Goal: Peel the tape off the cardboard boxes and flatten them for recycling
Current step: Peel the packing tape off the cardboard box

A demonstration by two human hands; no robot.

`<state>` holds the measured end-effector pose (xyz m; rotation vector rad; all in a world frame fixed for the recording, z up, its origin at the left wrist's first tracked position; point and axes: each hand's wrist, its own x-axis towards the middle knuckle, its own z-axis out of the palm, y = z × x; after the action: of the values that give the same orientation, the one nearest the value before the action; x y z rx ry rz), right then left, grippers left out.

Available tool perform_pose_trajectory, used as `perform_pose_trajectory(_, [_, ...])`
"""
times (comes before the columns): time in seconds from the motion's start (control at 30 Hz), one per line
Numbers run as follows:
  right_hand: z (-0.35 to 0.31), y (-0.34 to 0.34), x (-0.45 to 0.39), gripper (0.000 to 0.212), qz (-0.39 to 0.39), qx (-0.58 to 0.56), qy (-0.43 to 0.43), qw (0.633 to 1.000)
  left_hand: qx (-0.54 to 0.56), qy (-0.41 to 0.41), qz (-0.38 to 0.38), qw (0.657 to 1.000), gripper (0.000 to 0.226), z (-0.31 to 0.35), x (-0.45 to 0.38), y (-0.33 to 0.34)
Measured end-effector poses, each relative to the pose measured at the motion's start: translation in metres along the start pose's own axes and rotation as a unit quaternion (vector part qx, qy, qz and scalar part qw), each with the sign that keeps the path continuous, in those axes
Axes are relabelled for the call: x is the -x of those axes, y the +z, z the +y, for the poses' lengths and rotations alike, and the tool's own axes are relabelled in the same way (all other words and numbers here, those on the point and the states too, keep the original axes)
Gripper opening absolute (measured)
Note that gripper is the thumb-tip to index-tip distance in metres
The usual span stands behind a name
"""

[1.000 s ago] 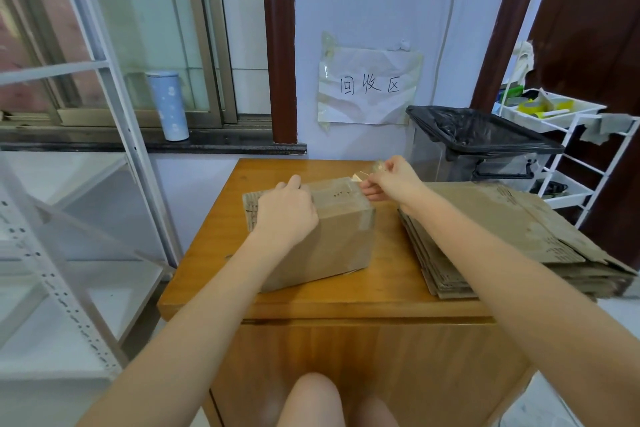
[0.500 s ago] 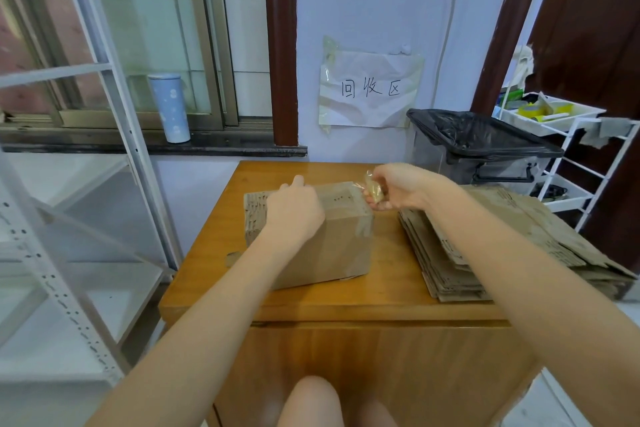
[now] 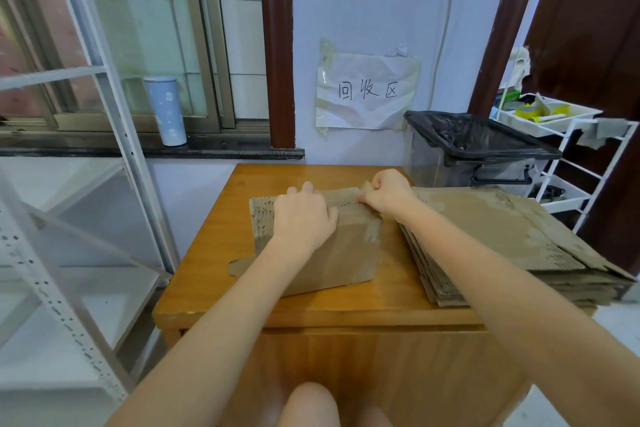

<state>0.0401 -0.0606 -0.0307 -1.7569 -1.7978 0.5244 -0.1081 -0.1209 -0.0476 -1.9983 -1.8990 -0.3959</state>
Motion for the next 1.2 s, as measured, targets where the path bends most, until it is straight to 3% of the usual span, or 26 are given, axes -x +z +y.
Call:
perform_pose_trajectory(0.1, [-0.005,0.0,0.001,0.035,0.008,0.082,-0.063,0.995,0.002,0.002,-0.005,1.0,0.042,0.0,0.0,-0.001])
perform_pose_trajectory(0.17, [-0.009,-0.002,0.002,0.01,-0.011,0.13,-0.085,0.988,0.012,-0.001,-0.013,1.0,0.041,0.0,-0.001,0.0])
perform_pose_trajectory(0.27, [-0.014,-0.013,0.001,0.06,-0.123,0.122,-0.082,0.981,0.059,0.0,-0.021,0.998,0.038,-0.003,-0.004,0.005])
perform_pose_trajectory(0.37, [-0.013,-0.027,0.002,0.067,-0.214,0.042,-0.064,0.974,0.13,0.011,-0.042,0.991,0.031,-0.006,-0.003,0.009])
perform_pose_trajectory(0.57, [-0.009,-0.024,-0.007,0.045,-0.19,-0.021,-0.03,0.981,0.126,0.034,-0.068,0.989,0.029,-0.006,-0.001,0.005])
perform_pose_trajectory(0.73, [-0.026,-0.013,-0.012,0.056,-0.128,0.115,-0.057,0.984,0.118,0.05,-0.057,0.99,0.029,-0.006,-0.001,0.007])
perform_pose_trajectory(0.8, [-0.035,-0.008,-0.015,0.051,-0.113,0.177,-0.06,0.976,0.123,0.052,-0.05,0.99,0.028,-0.006,-0.001,0.008])
perform_pose_trajectory(0.93, [-0.052,-0.009,-0.02,0.025,-0.153,0.244,-0.033,0.957,0.121,0.045,-0.047,0.99,0.026,-0.005,0.0,0.008])
perform_pose_trajectory(1.13, [-0.046,-0.019,-0.023,0.012,-0.187,0.223,-0.05,0.956,0.122,0.047,-0.032,0.991,0.025,-0.006,0.001,0.011])
perform_pose_trajectory(1.2, [-0.046,-0.021,-0.021,0.021,-0.209,0.213,-0.06,0.952,0.122,0.051,-0.03,0.991,0.025,-0.005,0.001,0.011])
